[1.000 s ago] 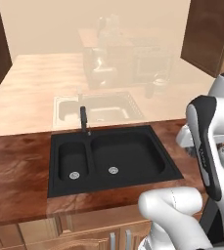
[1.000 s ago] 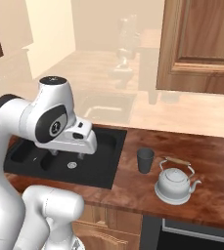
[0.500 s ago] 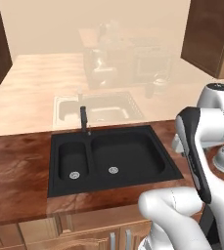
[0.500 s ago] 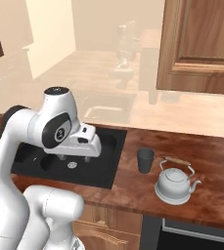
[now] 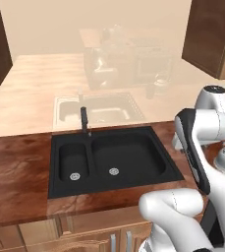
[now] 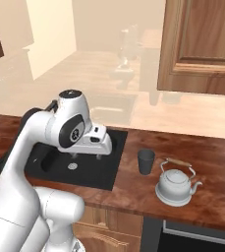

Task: Place the glass cup in the left basin and the kettle in the right basin of the sink.

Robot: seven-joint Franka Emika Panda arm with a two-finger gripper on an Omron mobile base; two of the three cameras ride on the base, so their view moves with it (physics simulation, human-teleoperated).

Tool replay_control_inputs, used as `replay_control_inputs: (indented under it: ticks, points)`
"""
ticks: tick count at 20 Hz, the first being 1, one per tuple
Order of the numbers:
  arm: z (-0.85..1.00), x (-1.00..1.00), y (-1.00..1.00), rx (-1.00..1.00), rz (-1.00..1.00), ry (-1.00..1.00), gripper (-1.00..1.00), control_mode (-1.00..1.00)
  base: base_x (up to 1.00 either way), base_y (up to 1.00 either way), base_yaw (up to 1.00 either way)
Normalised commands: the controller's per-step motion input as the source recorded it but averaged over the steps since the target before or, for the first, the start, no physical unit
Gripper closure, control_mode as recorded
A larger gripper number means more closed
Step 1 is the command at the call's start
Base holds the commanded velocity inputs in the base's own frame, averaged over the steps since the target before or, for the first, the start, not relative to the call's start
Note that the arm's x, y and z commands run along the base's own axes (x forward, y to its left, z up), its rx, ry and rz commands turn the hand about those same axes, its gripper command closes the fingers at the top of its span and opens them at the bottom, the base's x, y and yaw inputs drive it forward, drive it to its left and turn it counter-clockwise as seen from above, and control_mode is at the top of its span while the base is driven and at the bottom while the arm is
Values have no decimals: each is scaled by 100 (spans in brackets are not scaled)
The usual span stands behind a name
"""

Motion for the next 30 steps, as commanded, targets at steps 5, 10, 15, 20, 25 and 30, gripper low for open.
replay_control_inputs:
  ticks: [5, 10, 15, 20, 25, 30]
  points:
    - [-1, 38, -38, 0, 0, 0, -100, -100, 0, 0, 0]
    - [-7, 38, -32, 0, 0, 0, -100, -100, 0, 0, 0]
    - [-22, 31, -21, 0, 0, 0, -100, -100, 0, 0, 0]
    - [-32, 26, -13, 0, 0, 0, -100, -100, 0, 0, 0]
    - [-30, 28, -15, 0, 0, 0, -100, -100, 0, 0, 0]
    - [-19, 26, -19, 0, 0, 0, -100, -100, 0, 0, 0]
